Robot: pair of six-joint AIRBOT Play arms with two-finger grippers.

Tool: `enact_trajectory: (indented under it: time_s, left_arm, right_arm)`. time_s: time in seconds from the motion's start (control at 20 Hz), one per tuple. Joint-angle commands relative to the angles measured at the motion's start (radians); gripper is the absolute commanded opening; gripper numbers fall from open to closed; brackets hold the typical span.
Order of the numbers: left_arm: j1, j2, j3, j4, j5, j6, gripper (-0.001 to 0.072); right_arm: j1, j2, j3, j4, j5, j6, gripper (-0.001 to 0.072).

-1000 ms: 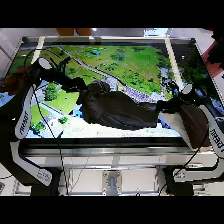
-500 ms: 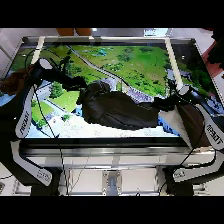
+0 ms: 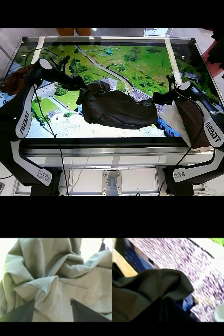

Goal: Fold the shirts.

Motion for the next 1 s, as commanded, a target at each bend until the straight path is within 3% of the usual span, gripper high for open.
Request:
enact_trajectory:
  time_s: [0.0,0.1,0.3,0.35,0.4,0.45,0.55,0.7,0.8,0.95]
  left_arm:
    - [-0.005,-0.018,0.0,0.002,-0.071,0.097,0.0631]
    - [-0.019,-0.044,0.0,0.029,-0.106,0.159,0.0662]
    - [-0.068,-0.08,0.0,0.165,0.073,0.138,0.0634]
    - [-0.079,-0.081,0.0,0.17,0.126,0.135,0.05]
    - [-0.088,-0.081,0.0,0.169,0.166,0.133,0.0295]
    - [-0.094,-0.081,0.0,0.169,0.202,0.133,0.0143]
    - [-0.098,-0.085,0.0,0.172,0.248,0.133,0.0046]
    - [-0.097,-0.087,0.016,0.283,0.192,0.077,0.0013]
    - [-0.095,-0.063,0.103,0.454,0.064,-0.056,0.0012]
    - [-0.095,0.08,0.286,0.706,-0.119,-0.106,0.0013]
  right_arm:
    - [-0.001,0.019,0.077,0.006,0.018,-0.014,0.0033]
    - [-0.001,0.019,0.095,0.016,0.027,-0.014,0.0033]
    - [0.0,0.019,0.095,0.048,0.056,-0.015,0.0033]
    - [0.0,0.019,0.095,0.048,0.063,-0.015,0.0033]
    - [0.0,0.019,0.095,0.051,0.069,-0.015,0.0033]
    - [0.0,0.021,0.095,0.056,0.069,-0.014,0.0033]
    - [0.0,0.035,0.095,0.065,0.058,-0.015,0.0032]
    - [-0.002,0.108,0.095,0.055,0.029,-0.016,0.0032]
    - [-0.013,0.205,0.095,0.046,0.014,-0.026,0.0032]
    - [-0.06,0.396,0.152,0.033,0.062,-0.052,0.003]
